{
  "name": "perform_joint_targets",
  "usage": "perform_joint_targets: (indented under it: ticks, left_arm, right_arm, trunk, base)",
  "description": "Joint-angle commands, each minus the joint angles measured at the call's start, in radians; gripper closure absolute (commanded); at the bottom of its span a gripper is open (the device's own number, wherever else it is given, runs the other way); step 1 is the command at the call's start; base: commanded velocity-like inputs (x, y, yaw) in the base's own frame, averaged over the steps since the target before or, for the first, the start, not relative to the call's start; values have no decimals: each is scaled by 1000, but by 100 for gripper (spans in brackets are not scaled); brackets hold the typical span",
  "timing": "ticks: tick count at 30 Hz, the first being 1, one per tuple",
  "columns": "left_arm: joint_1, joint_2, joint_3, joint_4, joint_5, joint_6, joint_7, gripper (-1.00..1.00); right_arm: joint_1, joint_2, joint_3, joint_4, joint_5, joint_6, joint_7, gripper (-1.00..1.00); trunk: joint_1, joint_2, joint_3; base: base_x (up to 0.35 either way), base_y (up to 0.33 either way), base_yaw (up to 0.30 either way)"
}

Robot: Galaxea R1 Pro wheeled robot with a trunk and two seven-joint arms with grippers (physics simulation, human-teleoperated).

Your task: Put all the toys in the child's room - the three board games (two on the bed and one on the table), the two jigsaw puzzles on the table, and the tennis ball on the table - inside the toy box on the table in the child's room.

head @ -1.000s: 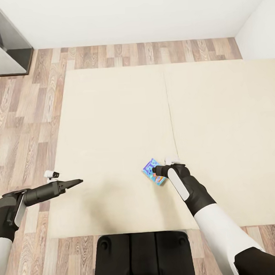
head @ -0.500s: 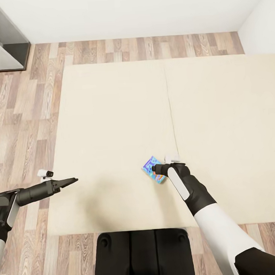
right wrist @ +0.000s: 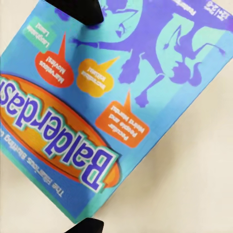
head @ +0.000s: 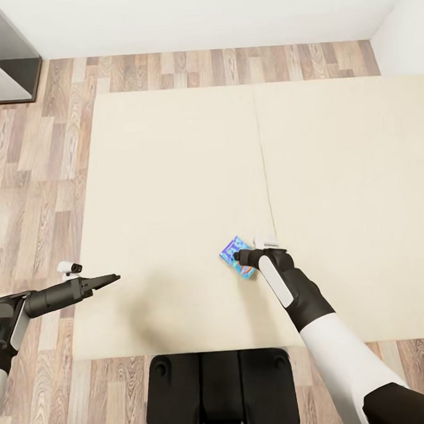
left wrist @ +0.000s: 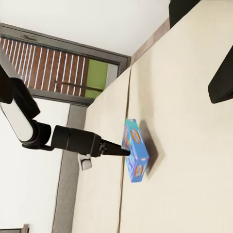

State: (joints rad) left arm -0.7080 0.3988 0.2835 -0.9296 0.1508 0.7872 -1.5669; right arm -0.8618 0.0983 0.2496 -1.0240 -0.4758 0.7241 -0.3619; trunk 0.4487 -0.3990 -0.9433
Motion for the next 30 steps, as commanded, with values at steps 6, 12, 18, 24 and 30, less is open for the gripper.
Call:
perform_joint_targets:
  ticks: [6,12,18,24,30]
  left_arm:
    - [0,0,-1,0,-1,11,-4,-100]
    - [0,0,-1,0,-1,11,-4,-100]
    - [0,0,-1,0,-2,11,-4,-100]
    - [0,0,-1,0,-2,11,-4,-100]
    - [0,0,-1,0,-2,11,-4,-100]
  right_arm:
    - [0,-3,3,36,-10,-4,-11,-100]
    - [-1,-8,2,27,-10,-4,-11,-100]
    - [-1,-11,3,12,-9,-3,-11,-100]
    - [0,-10,4,10,-9,-3,-11,-100]
    - [0,-6,5,10,-9,-2,-10,-100]
  trunk:
    - [1,-1,-11]
    - [1,-1,-15]
    - [1,-1,-15]
    - [1,-1,-15]
    - [1,-1,-15]
  base:
    - [0,0,0]
    - [0,0,0]
    - [0,0,0]
    - [0,0,0]
    - [0,0,0]
